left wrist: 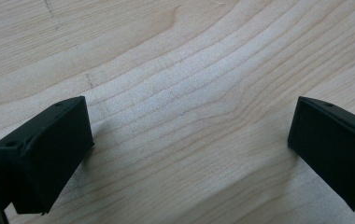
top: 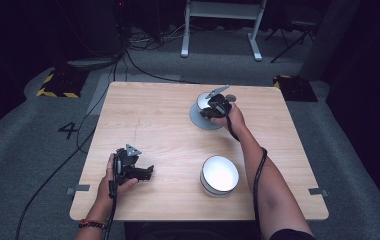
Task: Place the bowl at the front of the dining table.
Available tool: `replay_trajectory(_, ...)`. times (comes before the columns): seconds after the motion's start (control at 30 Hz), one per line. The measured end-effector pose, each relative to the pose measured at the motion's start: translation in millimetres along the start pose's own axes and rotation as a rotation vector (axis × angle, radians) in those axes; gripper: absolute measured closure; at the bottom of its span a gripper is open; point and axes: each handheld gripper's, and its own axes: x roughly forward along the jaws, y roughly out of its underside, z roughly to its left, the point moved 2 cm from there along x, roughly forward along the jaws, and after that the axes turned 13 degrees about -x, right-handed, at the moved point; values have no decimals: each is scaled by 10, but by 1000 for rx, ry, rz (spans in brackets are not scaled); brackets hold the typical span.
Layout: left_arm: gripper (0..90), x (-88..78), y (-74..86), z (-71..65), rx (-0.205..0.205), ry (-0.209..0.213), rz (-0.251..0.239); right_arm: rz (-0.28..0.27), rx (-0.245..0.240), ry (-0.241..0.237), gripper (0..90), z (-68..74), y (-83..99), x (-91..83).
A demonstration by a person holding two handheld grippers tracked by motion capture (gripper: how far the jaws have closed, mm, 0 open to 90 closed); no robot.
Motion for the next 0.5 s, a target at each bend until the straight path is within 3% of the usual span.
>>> replay_trajectory(0.3,1,-1,-2,2,2,-2,1,-29,5,3,702,-10,36,-66)
replay_trajectory(0.5,1,-1,-2,2,3,-2,1,-31,0,6,610,-16,64,-106)
